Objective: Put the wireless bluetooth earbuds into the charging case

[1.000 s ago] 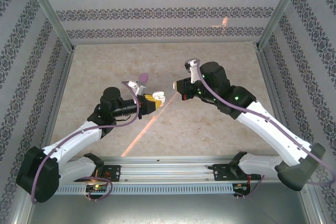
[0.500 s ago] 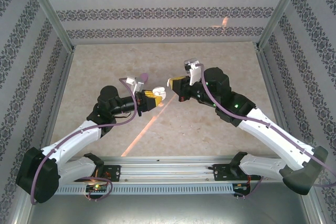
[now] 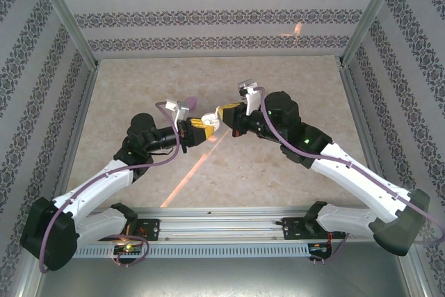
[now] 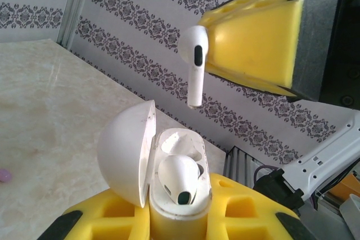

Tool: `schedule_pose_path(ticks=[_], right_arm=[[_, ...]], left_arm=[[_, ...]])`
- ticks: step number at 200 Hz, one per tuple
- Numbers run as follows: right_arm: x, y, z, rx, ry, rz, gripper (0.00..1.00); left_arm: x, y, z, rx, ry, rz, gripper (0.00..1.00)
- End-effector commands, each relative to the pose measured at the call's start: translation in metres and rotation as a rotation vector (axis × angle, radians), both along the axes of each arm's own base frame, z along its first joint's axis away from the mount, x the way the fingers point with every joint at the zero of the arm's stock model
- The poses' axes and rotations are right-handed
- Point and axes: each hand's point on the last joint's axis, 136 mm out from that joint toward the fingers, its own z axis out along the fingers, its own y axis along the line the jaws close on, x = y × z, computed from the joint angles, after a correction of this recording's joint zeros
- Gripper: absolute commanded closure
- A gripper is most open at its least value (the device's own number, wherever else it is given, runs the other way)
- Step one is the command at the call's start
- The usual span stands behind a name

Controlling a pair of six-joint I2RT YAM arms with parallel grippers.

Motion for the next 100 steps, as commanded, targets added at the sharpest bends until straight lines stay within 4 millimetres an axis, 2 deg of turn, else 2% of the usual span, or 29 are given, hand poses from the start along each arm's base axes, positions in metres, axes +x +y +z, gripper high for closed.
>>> schedule_pose_path(ticks=[1, 37, 100], right_arm=[[-0.006, 0.009, 0.001, 0.007, -0.026, 0.047, 0.95], [-0.006, 0.011, -0.011, -0.023, -0.010, 0.059, 0.95], [-0.009, 0.011, -0.014, -0.033, -0.012, 0.073, 0.95]], left_arm=[[0.001, 0.001, 0.029, -0.051, -0.069, -0.001, 0.97], [0.003, 0.000, 0.030, -0.050, -0.069, 0.000, 0.97], [0.006, -0.001, 0.030, -0.048, -0.064, 0.006, 0.97]])
